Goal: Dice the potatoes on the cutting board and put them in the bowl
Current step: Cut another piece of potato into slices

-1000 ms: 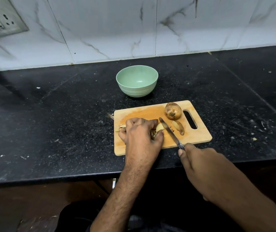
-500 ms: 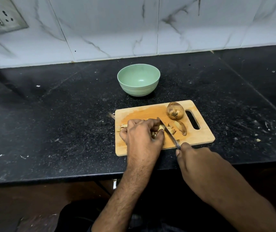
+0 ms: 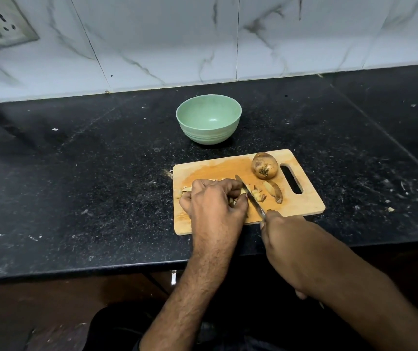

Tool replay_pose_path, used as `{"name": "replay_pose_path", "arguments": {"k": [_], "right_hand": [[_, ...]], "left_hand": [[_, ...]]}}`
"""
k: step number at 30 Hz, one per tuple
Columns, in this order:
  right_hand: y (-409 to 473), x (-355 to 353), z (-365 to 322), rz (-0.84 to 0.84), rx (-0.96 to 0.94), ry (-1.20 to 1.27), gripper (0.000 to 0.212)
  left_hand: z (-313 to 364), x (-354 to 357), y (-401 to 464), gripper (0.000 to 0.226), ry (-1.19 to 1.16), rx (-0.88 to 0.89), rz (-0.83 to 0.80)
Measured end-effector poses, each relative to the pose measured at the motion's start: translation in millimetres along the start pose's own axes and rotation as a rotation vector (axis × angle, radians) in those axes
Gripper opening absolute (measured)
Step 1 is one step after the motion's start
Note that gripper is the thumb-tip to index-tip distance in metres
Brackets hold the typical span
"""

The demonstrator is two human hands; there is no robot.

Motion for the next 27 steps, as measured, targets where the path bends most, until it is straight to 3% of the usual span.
{"name": "replay_pose_path", "arguments": {"k": [6, 10, 16, 27], "right_hand": [[-32.4, 13.7, 11.1, -0.061, -0.037, 0.048, 0.026], [-44.5, 24.3, 15.9, -0.105, -0.009, 0.048, 0.023], [-53.2, 14.8, 16.8, -0.011, 0.011, 0.052, 0.03], [-37.3, 1.8, 25.4, 0.142, 0.046, 0.107, 0.034]], "left_hand": [[-1.7, -1.3, -0.7, 0.027, -0.028, -0.015, 0.034], [-3.3, -3.2, -2.3, 0.037, -0.062, -0.016, 0.045], [-3.5, -5.3, -6.2, 0.046, -0.066, 0.003, 0.056], [1.2, -6.2, -8.1, 0.033, -0.057, 0.067, 0.073]]}}
Point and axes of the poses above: each hand's wrist, its own y-axis towards the middle knuckle, its own x-axis out of the palm, z = x × y, the point moved 7 cm from there along y, towards the middle knuckle, and after that the axes turned 14 degrees about -z, right-handed, at the moved point
